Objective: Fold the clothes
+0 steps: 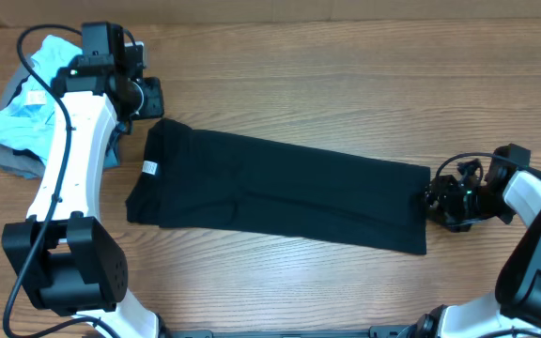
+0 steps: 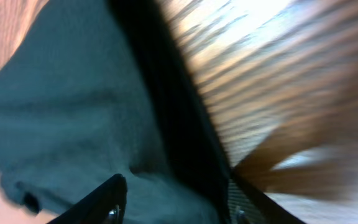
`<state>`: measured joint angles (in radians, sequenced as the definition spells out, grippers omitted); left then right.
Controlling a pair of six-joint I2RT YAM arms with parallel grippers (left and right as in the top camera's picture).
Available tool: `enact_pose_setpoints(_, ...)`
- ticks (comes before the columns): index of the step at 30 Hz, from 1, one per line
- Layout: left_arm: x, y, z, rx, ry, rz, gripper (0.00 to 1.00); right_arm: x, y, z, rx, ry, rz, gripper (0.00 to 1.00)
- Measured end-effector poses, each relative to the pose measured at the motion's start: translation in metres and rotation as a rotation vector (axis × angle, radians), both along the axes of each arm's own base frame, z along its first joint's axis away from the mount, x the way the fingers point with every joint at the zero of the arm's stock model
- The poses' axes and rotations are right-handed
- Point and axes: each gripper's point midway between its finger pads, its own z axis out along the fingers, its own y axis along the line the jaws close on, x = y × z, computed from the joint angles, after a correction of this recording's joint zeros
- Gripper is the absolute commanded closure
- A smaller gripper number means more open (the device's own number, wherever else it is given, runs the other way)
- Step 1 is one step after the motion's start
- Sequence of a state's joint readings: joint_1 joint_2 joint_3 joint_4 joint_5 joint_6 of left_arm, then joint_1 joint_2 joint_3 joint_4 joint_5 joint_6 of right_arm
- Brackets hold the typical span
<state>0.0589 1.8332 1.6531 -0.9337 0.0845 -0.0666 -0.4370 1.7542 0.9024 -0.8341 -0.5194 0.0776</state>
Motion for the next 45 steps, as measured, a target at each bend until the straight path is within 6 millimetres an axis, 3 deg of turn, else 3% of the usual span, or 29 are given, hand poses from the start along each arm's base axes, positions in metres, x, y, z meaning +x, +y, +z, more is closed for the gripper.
enact_pose_setpoints(7, -0.004, 0.0, 0.002, 0.007, 0.014, -0.017, 0.62, 0.002, 0.017, -0.004, 0.101, -0.052, 0.039, 0.71)
enact_pose_setpoints(14, -0.005, -0.001, 0.001, 0.003, 0.02, -0.019, 0.62, -0.002, 0.02, -0.009, 0.11, -0.039, 0.056, 0.96)
enact_pose_setpoints(20, -0.006, -0.002, 0.001, 0.0, 0.023, -0.023, 0.62, -0.017, 0.018, -0.008, 0.084, 0.071, 0.045, 0.96)
enact_pose_setpoints(24, -0.008, -0.002, 0.0, 0.0, 0.031, -0.023, 0.62, -0.027, 0.003, 0.0, -0.011, 0.172, 0.01, 0.96)
enact_pose_setpoints(29, -0.01, -0.002, -0.001, -0.001, 0.043, -0.023, 0.63, -0.02, -0.03, 0.04, -0.204, 0.178, -0.056, 0.96)
enact_pose_setpoints(32, -0.011, -0.002, -0.001, -0.001, 0.048, -0.023, 0.63, -0.015, -0.037, 0.055, -0.263, 0.151, -0.072, 0.96)
enact_pose_setpoints(36, -0.012, -0.002, -0.002, -0.002, 0.053, -0.023, 0.64, -0.016, -0.024, 0.055, -0.289, 0.167, -0.033, 0.96)
enact_pose_setpoints(45, -0.018, -0.002, -0.004, -0.003, 0.076, -0.023, 0.65, 0.004, 0.043, 0.054, -0.328, 0.116, 0.106, 0.96)
